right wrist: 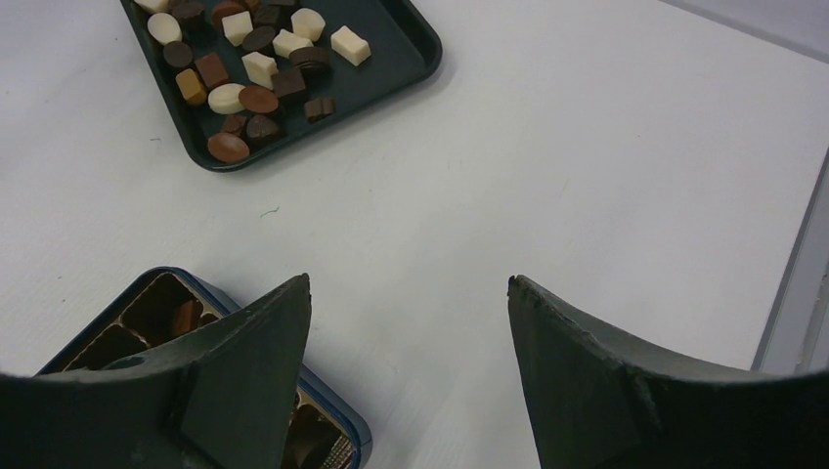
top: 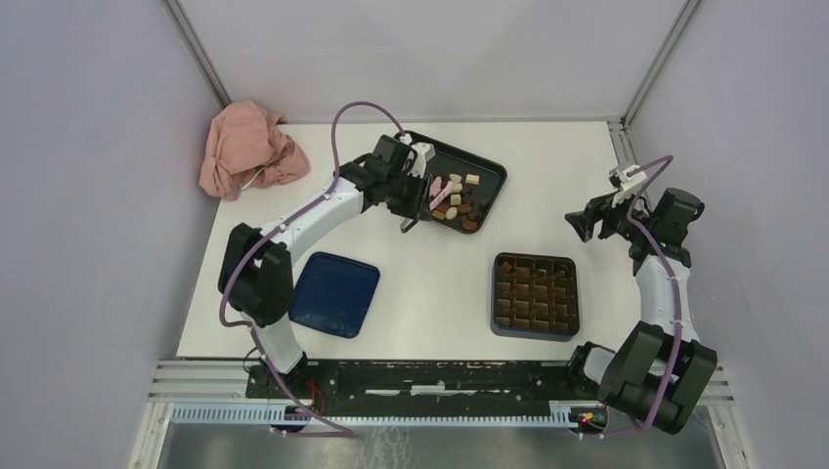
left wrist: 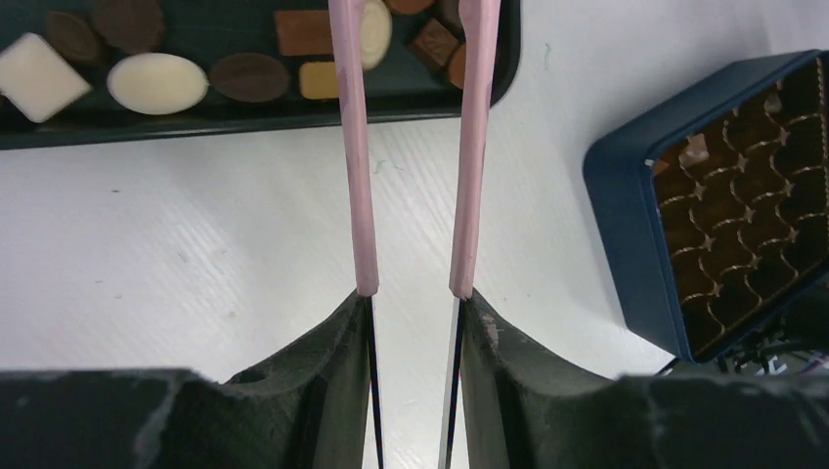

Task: Pack the chocolate
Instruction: Place the fake chocolate in the packing box, then pick up the fake chocolate from the plate.

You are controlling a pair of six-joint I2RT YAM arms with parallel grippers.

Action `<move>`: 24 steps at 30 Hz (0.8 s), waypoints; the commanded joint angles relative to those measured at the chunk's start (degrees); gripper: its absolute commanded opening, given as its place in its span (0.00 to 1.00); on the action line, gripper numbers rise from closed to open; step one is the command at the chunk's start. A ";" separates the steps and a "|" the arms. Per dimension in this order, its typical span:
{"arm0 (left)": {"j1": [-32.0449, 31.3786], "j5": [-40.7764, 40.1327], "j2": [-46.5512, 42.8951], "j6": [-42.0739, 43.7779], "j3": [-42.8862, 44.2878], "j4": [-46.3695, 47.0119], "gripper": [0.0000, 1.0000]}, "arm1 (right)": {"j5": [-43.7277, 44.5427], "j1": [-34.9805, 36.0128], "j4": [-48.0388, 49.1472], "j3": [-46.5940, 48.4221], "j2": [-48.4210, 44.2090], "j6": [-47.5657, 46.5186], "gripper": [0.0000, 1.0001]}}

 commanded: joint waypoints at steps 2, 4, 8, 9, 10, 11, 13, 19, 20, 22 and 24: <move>4.11 -3.15 5.10 7.70 10.46 -11.31 0.41 | -2.19 0.95 2.24 0.14 -1.01 -1.05 0.79; 5.13 -5.98 8.29 10.29 14.27 -15.06 0.41 | -2.19 1.31 1.96 0.22 -0.87 -1.36 0.79; 6.64 -9.02 13.96 14.93 21.13 -20.66 0.41 | -2.19 1.83 1.67 0.32 -0.91 -1.68 0.79; 7.10 -9.17 15.18 15.71 22.66 -21.58 0.41 | -2.18 1.89 1.58 0.32 -0.91 -1.75 0.79; 7.50 -9.26 16.37 16.30 24.09 -22.63 0.41 | -2.10 1.98 1.53 0.36 -0.91 -1.82 0.79; 7.90 -9.57 17.40 16.60 26.06 -23.43 0.41 | -2.10 2.02 1.49 0.38 -0.91 -1.86 0.79; 8.58 -10.68 19.00 17.02 28.31 -24.49 0.41 | -2.10 2.11 1.42 0.41 -0.81 -1.91 0.79; 9.55 -11.17 22.39 17.71 30.78 -25.79 0.40 | -2.14 2.33 1.00 0.67 -0.47 -2.29 0.79; 9.50 -10.87 22.79 17.72 30.86 -25.85 0.40 | -2.19 2.38 0.93 0.67 -0.47 -2.35 0.79; 9.51 -9.14 23.43 17.68 30.88 -26.07 0.40 | -2.16 2.38 0.71 0.76 -0.39 -2.52 0.79; 9.51 -6.55 23.52 17.64 30.75 -26.08 0.40 | -2.14 2.43 0.62 0.81 -0.32 -2.57 0.79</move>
